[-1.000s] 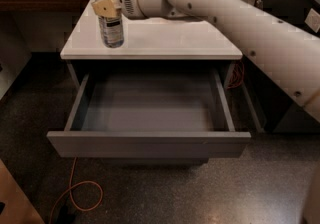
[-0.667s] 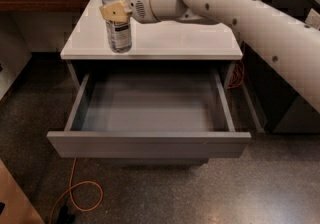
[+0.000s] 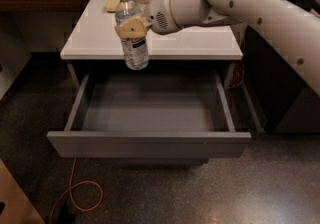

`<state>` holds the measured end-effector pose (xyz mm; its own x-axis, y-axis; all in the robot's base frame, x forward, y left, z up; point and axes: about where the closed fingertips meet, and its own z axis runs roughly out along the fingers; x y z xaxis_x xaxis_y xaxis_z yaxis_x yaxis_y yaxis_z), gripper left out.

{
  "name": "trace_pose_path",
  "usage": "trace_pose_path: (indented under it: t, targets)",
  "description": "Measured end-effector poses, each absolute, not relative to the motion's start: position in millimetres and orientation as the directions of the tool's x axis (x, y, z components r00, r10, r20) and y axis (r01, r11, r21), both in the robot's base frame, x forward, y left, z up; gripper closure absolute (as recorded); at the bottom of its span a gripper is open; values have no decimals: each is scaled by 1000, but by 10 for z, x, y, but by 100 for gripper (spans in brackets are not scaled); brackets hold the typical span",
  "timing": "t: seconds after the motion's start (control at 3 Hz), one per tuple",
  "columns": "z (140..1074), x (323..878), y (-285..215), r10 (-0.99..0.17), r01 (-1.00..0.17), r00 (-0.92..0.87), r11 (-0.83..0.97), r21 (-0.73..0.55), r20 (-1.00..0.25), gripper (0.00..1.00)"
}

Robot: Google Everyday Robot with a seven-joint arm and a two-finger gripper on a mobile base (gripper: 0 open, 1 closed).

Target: Place blue plastic bottle into top drawer

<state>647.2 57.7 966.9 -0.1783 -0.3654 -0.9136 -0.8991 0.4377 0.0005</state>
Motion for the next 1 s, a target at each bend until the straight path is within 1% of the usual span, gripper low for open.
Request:
trace_pose_path:
  t: [0.33,0.67,1.0]
  targets:
    - [9242,6299,338,-512,-929,-175,369,-31,-841,100]
    - [8937,6219,188,-611,-948,-170,315,-40,-773,100]
    - [8515,6236,48,-732,-971,-157,238,-32,-663,100]
